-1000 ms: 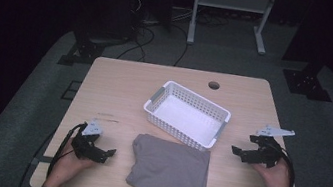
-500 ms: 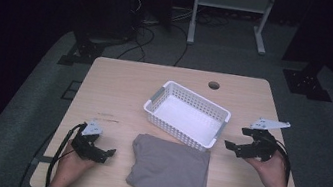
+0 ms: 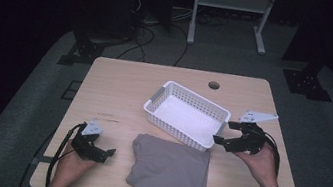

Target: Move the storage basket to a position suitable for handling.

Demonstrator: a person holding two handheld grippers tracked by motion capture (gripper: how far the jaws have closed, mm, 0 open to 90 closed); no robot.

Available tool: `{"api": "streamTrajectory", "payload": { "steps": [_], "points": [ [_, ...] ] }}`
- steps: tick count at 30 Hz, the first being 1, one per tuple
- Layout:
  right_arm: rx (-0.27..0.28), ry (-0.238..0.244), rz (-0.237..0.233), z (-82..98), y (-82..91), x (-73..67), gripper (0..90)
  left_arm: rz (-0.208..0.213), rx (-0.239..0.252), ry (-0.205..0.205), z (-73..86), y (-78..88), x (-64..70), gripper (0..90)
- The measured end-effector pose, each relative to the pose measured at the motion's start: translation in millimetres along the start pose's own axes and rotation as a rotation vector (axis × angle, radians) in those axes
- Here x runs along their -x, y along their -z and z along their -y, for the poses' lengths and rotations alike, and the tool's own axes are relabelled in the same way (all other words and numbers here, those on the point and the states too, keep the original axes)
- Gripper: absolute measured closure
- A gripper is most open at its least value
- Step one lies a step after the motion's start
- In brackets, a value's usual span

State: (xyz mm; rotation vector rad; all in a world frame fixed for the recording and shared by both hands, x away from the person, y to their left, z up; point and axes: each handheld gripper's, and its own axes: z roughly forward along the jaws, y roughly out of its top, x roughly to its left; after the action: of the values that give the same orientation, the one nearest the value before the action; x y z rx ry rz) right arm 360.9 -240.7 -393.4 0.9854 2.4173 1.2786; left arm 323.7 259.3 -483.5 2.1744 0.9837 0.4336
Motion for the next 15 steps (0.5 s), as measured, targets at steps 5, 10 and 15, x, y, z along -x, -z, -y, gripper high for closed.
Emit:
{"api": "streamTrajectory", "payload": {
  "steps": [5,10,15],
  "points": [
    [0.000,0.018,-0.028,-8.3,-7.8,-7.3,17.7,-0.001,0.000,-0.001,0.0,0.0,-0.2,0.0],
    [-0.001,0.038,-0.066,-15.0,-18.3,-13.9,23.7,-0.001,0.000,-0.002,-0.1,0.0,-0.2,0.0],
    [-0.014,0.069,-0.099,-22.7,-32.7,-24.6,30.6,-0.001,0.000,-0.001,-0.1,0.0,-0.2,0.0]
  ]
}}
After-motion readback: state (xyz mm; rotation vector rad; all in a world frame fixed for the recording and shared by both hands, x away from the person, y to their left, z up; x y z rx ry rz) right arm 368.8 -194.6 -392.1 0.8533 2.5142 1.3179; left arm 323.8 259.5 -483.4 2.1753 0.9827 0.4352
